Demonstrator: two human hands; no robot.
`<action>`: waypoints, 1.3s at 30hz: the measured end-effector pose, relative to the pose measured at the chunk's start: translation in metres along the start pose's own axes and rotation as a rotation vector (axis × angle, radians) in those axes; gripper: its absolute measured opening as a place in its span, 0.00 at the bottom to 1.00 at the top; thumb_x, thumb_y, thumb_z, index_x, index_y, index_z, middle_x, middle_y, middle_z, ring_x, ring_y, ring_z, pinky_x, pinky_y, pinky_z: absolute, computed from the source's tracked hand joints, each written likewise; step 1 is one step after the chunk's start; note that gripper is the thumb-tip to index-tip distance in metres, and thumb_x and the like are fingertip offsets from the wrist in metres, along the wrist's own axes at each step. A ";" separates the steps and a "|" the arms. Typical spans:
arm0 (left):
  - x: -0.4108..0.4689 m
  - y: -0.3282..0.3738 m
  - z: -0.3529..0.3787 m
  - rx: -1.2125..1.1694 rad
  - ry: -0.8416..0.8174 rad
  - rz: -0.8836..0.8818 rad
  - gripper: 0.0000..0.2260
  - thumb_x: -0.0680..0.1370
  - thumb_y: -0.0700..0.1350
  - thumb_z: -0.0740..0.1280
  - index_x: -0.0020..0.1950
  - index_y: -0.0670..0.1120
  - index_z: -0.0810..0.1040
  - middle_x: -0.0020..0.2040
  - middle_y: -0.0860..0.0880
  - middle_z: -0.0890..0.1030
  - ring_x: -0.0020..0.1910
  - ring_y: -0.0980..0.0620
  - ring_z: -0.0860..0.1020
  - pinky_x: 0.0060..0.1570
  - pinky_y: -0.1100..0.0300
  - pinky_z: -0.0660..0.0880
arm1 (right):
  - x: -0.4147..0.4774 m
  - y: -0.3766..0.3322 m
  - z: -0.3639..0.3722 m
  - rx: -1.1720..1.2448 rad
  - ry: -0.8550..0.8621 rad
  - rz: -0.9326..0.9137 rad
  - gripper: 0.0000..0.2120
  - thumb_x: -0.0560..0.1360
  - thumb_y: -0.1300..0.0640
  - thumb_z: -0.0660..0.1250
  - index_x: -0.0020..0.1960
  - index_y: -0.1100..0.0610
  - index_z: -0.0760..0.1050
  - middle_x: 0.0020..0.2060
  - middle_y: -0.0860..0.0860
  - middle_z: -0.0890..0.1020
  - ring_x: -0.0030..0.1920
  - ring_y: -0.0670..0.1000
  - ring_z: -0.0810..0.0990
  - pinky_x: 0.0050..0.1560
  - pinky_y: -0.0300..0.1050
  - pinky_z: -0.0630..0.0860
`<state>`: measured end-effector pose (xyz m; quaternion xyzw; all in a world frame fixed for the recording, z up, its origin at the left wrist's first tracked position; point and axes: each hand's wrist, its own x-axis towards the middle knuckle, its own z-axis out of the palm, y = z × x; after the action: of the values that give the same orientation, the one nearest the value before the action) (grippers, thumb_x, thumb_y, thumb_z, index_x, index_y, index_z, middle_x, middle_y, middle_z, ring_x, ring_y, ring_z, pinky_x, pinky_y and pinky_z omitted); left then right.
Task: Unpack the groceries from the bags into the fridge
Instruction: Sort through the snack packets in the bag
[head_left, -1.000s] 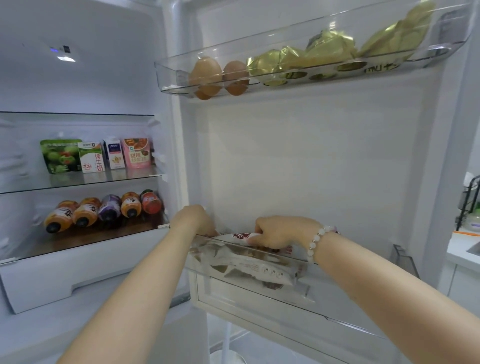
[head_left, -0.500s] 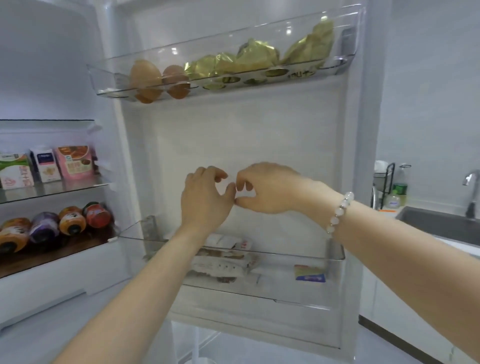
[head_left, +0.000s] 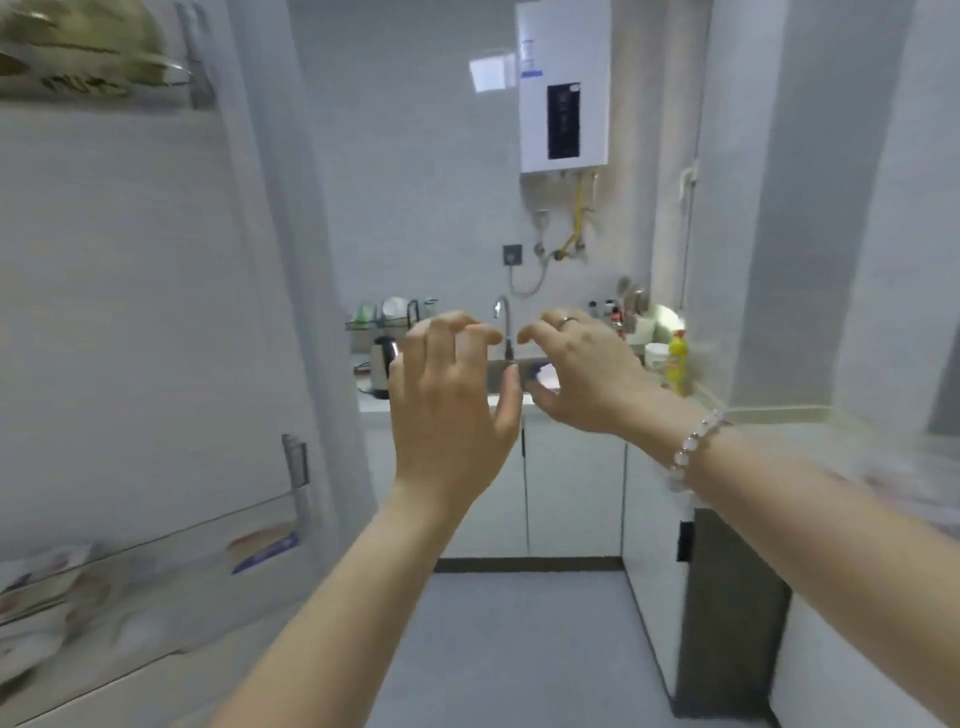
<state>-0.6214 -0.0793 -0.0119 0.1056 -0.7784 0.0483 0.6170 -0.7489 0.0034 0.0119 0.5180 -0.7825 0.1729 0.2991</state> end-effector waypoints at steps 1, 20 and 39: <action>-0.007 0.007 0.019 -0.026 -0.054 0.006 0.12 0.71 0.49 0.65 0.51 0.46 0.75 0.52 0.46 0.77 0.56 0.49 0.68 0.52 0.57 0.63 | -0.015 0.013 0.003 -0.008 0.020 0.063 0.21 0.72 0.53 0.66 0.64 0.56 0.71 0.58 0.53 0.74 0.60 0.55 0.72 0.58 0.47 0.69; -0.025 0.133 0.179 -0.252 -0.434 0.275 0.21 0.59 0.47 0.79 0.49 0.44 0.81 0.47 0.46 0.82 0.44 0.44 0.81 0.42 0.52 0.77 | -0.156 0.188 -0.019 -0.403 0.008 0.383 0.24 0.53 0.53 0.79 0.47 0.57 0.77 0.40 0.51 0.79 0.40 0.53 0.80 0.41 0.44 0.79; -0.032 0.309 0.385 -0.404 -0.460 0.437 0.19 0.60 0.49 0.79 0.47 0.45 0.81 0.43 0.49 0.81 0.38 0.47 0.80 0.38 0.54 0.77 | -0.236 0.393 -0.029 -0.483 -0.120 0.811 0.20 0.75 0.52 0.61 0.67 0.54 0.67 0.61 0.49 0.72 0.62 0.50 0.69 0.63 0.42 0.64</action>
<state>-1.0490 0.1454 -0.1158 -0.1786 -0.8945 -0.0007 0.4097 -1.0326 0.3456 -0.1035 0.0954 -0.9553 0.0589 0.2736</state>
